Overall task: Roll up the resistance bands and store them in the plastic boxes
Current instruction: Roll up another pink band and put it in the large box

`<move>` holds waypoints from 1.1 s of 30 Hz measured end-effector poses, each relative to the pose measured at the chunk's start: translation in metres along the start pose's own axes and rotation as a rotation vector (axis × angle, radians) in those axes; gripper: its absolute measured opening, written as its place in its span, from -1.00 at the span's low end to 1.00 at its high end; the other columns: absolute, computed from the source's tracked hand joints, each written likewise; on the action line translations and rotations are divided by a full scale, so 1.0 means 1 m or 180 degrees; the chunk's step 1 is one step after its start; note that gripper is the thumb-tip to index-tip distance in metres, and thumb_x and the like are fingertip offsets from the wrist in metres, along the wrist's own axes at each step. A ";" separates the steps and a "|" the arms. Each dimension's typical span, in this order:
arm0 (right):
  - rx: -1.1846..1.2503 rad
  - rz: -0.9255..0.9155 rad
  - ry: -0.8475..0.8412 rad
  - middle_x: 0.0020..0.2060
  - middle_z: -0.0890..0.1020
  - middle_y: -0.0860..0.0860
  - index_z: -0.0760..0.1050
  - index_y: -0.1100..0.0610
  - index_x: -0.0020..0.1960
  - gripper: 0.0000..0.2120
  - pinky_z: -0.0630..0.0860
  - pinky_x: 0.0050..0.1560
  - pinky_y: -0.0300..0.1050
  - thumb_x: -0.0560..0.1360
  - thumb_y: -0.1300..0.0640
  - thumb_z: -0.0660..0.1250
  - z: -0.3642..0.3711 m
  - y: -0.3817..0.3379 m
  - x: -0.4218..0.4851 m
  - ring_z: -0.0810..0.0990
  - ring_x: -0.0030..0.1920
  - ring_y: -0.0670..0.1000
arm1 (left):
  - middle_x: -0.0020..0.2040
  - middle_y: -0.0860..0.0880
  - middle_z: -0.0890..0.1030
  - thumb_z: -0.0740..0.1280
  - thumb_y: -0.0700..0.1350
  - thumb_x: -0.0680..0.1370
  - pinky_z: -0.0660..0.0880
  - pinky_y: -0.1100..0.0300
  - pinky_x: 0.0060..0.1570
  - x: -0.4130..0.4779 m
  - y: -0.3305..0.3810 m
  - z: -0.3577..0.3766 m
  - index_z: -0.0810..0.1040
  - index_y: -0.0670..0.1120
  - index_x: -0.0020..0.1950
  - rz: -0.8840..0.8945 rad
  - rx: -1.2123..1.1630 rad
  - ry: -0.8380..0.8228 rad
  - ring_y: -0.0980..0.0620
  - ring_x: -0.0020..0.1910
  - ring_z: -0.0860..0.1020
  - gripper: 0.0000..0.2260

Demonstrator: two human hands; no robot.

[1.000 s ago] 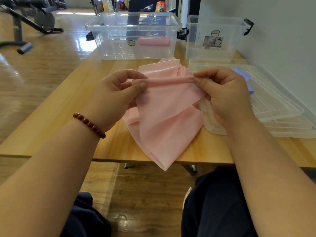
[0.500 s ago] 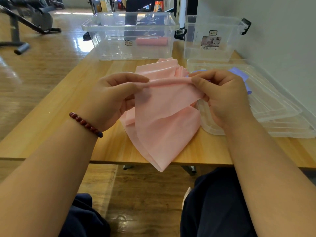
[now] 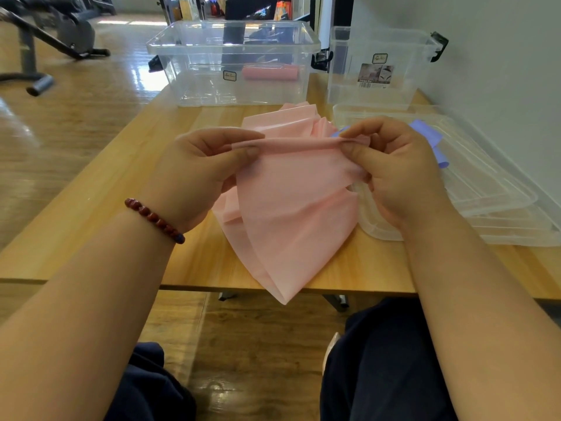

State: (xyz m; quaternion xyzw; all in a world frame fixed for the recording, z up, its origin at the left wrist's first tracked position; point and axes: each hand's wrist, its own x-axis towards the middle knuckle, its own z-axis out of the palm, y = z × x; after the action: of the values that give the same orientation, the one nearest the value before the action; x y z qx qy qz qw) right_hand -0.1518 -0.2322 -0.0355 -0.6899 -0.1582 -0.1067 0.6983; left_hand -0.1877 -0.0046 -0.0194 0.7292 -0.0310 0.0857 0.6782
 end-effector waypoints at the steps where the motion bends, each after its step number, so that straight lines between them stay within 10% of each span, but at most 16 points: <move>1: 0.0025 -0.0019 0.0023 -0.18 0.67 0.02 0.64 -0.05 -0.20 -0.73 0.55 -0.18 -0.13 0.49 0.32 0.40 0.000 0.000 0.000 0.62 -0.10 0.01 | -0.06 -0.04 0.70 0.37 -0.24 0.54 0.60 0.20 -0.04 0.000 0.001 0.001 0.67 -0.04 0.01 -0.0027 -0.0037 -0.0003 0.00 0.01 0.66 -0.86; 26: -0.0117 0.0288 -0.0022 -0.06 0.70 -0.06 0.60 0.04 -0.12 -0.86 0.62 -0.12 0.23 0.51 0.27 0.40 0.000 -0.005 -0.002 0.67 -0.01 0.01 | -0.04 -0.05 0.71 0.43 -0.20 0.42 0.60 0.20 0.00 0.000 0.003 -0.002 0.68 -0.05 -0.02 -0.0120 -0.0162 0.0020 -0.01 0.04 0.66 -0.84; 33: -0.0095 -0.0092 -0.0039 -0.32 0.63 -0.16 0.59 0.03 -0.11 -0.78 0.52 -0.22 -0.27 0.54 0.33 0.34 0.000 -0.005 -0.002 0.58 -0.24 -0.15 | -0.15 -0.04 0.68 0.33 -0.27 0.56 0.63 0.11 -0.04 -0.001 0.003 -0.002 0.71 0.03 -0.10 0.0066 -0.0027 -0.0050 0.00 -0.11 0.63 -0.76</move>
State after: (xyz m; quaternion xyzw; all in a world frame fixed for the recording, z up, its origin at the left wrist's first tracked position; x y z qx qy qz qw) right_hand -0.1553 -0.2320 -0.0319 -0.6985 -0.1709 -0.1148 0.6854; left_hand -0.1894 -0.0027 -0.0161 0.7265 -0.0443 0.0869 0.6802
